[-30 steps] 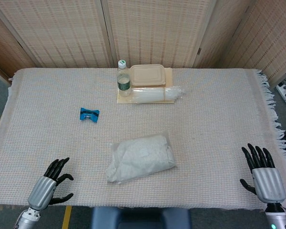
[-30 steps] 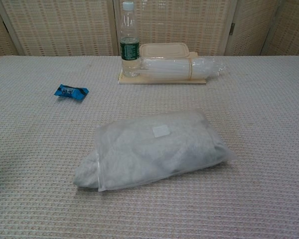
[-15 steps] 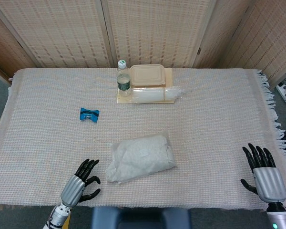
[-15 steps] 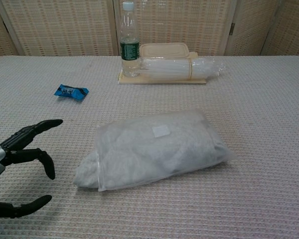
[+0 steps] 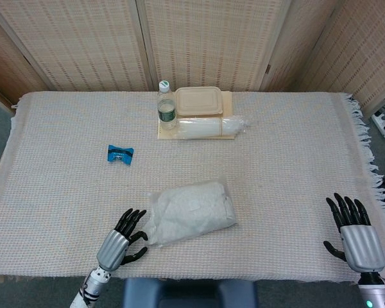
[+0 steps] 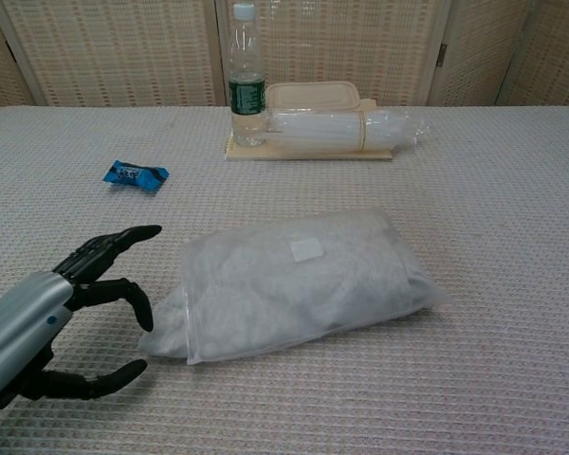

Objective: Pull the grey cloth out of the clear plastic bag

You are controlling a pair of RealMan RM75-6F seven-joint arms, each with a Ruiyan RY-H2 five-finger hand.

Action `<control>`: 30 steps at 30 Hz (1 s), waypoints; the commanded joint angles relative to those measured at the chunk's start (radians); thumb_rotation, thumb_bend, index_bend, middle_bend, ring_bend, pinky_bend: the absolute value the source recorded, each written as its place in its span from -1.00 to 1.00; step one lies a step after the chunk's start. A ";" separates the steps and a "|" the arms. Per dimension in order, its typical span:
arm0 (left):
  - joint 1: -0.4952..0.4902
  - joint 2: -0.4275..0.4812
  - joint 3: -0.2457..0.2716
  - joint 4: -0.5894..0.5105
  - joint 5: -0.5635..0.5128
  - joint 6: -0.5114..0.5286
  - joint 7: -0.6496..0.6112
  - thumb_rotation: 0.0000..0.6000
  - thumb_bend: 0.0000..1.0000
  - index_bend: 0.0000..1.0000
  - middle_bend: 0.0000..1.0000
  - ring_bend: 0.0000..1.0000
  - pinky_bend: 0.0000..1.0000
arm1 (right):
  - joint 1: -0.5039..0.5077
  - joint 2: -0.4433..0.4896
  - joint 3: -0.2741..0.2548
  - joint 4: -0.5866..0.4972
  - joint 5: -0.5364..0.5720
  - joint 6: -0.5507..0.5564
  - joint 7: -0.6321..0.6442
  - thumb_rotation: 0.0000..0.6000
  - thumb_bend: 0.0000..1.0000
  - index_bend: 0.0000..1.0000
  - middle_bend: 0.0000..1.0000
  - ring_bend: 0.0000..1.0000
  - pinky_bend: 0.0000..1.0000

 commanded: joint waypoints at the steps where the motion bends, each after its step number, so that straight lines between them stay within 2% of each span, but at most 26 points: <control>1: -0.010 -0.017 0.002 0.022 -0.013 -0.012 0.007 1.00 -0.40 0.04 -0.85 -1.00 -1.00 | 0.000 0.002 0.000 -0.001 0.000 0.001 0.002 1.00 -0.80 -1.00 -1.00 -1.00 -1.00; 7: -0.017 -0.043 0.001 0.066 -0.040 -0.024 0.005 1.00 -0.40 0.05 -0.85 -1.00 -1.00 | -0.003 0.009 0.000 -0.003 -0.004 0.010 0.016 1.00 -0.80 -1.00 -1.00 -1.00 -1.00; 11: -0.022 -0.056 0.005 0.094 -0.049 -0.012 -0.009 1.00 -0.39 0.13 -0.83 -1.00 -1.00 | -0.003 0.009 -0.001 -0.001 -0.006 0.011 0.018 1.00 -0.80 -1.00 -1.00 -1.00 -1.00; 25: -0.049 -0.086 0.025 0.136 -0.065 -0.015 -0.045 1.00 -0.05 0.35 -0.79 -1.00 -1.00 | 0.009 -0.007 -0.003 0.014 -0.017 -0.003 0.014 1.00 -0.80 -1.00 -1.00 -1.00 -1.00; 27: -0.050 -0.088 0.034 0.138 -0.062 -0.015 -0.043 1.00 -0.01 0.38 -0.79 -1.00 -1.00 | 0.029 -0.026 -0.005 0.034 -0.027 -0.033 0.026 1.00 -0.78 -0.97 -1.00 -1.00 -1.00; 30: -0.052 -0.091 0.046 0.139 -0.057 -0.013 -0.035 1.00 0.02 0.39 -0.79 -1.00 -1.00 | 0.059 -0.076 -0.006 0.095 -0.057 -0.061 0.048 1.00 -0.68 -0.80 -1.00 -1.00 -1.00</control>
